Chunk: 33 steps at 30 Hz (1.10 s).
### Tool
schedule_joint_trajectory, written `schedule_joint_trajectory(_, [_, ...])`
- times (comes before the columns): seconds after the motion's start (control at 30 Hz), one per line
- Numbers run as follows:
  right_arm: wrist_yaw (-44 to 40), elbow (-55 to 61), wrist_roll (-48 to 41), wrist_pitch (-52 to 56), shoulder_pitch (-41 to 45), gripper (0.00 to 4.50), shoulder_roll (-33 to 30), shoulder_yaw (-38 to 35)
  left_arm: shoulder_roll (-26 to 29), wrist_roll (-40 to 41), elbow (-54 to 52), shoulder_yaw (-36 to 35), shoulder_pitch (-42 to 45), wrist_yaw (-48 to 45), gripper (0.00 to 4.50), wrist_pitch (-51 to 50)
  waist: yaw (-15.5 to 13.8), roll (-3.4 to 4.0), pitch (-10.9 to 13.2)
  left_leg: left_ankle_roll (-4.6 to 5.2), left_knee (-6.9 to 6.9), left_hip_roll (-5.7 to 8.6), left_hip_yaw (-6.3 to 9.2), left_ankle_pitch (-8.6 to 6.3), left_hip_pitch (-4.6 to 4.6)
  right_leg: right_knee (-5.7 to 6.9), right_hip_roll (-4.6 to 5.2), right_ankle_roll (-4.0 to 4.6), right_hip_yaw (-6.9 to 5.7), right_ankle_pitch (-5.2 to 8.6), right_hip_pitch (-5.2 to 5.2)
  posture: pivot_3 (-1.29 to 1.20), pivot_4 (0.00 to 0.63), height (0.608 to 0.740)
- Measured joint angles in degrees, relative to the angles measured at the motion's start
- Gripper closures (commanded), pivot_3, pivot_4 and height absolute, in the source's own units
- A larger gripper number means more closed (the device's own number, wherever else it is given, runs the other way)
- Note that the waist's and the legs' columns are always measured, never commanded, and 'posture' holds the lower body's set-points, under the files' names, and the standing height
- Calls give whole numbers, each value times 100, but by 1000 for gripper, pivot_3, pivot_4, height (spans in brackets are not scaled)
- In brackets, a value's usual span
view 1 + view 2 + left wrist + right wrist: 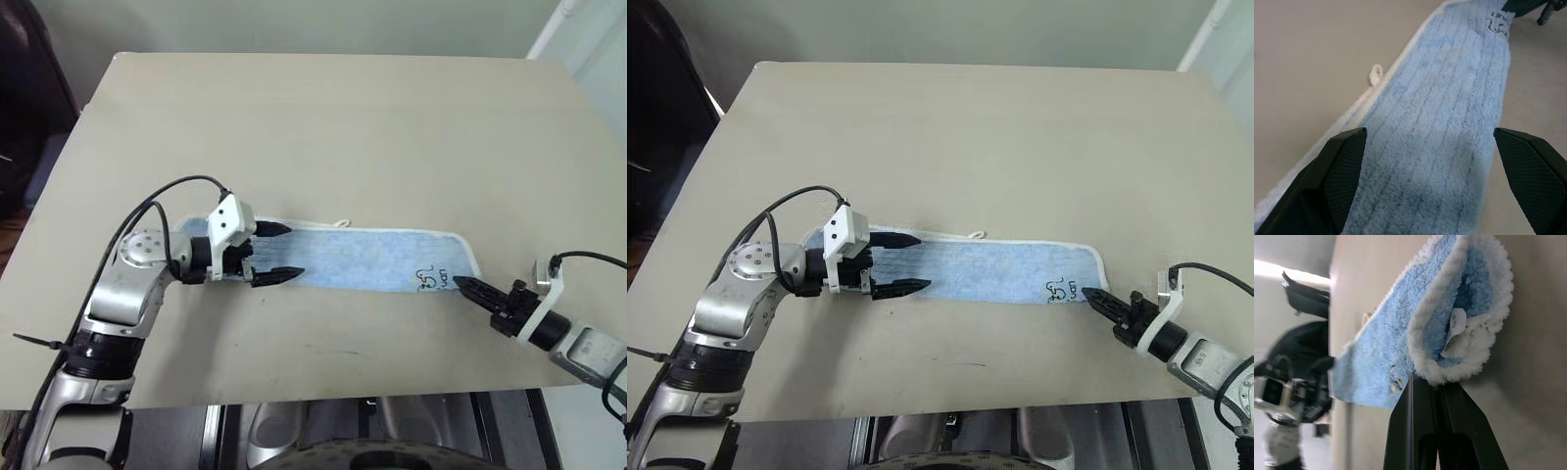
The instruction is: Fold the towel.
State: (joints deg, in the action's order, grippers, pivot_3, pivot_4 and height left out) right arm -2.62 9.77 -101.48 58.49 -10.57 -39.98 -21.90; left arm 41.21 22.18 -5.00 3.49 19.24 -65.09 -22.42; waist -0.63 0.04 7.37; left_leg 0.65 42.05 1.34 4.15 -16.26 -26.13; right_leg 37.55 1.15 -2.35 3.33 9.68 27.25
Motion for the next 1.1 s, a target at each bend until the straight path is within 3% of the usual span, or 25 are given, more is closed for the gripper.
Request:
schedule_joint_trajectory(0.83, [-278,636,-193,-290,405,4452,-602,-460,-174,-107,182,0,58,23,0,177,-17,7,3,20,0,-3,-11,33,4,-10,0,-4,0,19,0,0,150,703])
schedule_joint_trajectory(1.0, [-703,1664,-134,142,268,4452,-893,139,-198,-106,74,-4,389,201,0,-54,-13,6,3,14,0,-5,-12,40,8,-10,-2,-1,-6,17,-6,0,150,703])
schedule_joint_trajectory(1.1, [-842,1701,58,164,272,4452,-1011,265,-195,-82,27,-4,411,245,0,-187,-12,6,3,22,4,-2,-17,44,6,-21,2,-13,0,8,-11,0,150,703])
